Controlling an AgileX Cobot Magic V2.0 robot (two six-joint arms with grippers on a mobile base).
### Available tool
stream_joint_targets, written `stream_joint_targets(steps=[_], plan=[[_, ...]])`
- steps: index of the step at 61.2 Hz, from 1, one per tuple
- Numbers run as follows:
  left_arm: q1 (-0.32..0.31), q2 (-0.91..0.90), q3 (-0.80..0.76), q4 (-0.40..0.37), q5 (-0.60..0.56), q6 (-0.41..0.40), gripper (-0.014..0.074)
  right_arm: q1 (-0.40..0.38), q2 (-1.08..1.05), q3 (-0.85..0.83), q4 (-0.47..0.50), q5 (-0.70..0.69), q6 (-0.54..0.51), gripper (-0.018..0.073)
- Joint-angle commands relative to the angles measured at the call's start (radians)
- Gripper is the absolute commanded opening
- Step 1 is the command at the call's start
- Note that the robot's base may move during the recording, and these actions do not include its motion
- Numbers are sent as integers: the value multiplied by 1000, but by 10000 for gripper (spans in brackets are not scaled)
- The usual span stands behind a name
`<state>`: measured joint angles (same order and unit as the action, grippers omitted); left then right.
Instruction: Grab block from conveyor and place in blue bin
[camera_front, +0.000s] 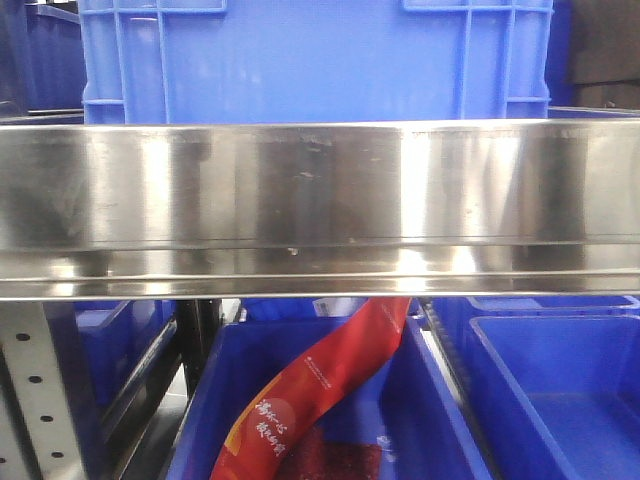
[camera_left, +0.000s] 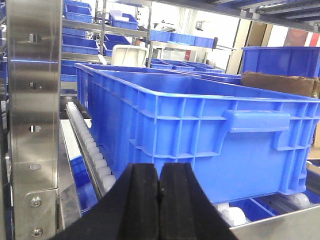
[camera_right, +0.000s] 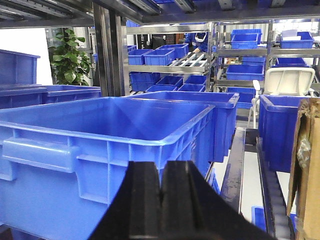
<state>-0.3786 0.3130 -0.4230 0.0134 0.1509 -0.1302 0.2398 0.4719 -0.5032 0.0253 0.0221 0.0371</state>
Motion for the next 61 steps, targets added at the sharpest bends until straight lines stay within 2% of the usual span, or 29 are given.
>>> stream_joint_targets(steps=[1, 5, 9, 14, 28, 35, 42, 61], plan=[[2, -7, 1, 0, -20, 0, -111, -4, -6, 5, 1, -22, -3, -167], [2, -7, 1, 0, -20, 0, -111, -4, -6, 7, 3, -22, -3, -167], [2, -7, 1, 0, -20, 0, -111, -11, -16, 20, 48, -22, -3, -167], [2, -7, 1, 0, -20, 0, -111, -59, -60, 75, 95, -28, -11, -167], [2, -7, 1, 0, -20, 0, -111, -219, -263, 339, 70, -30, -12, -167], [2, -7, 1, 0, -20, 0, -111, -270, -373, 451, 1, -32, -12, -167], [2, -7, 1, 0, -20, 0, -111, -285, -472, 503, 3, -32, -12, -167], [2, -7, 1, 0, -20, 0, -111, -285, -472, 503, 3, -35, -12, -167]])
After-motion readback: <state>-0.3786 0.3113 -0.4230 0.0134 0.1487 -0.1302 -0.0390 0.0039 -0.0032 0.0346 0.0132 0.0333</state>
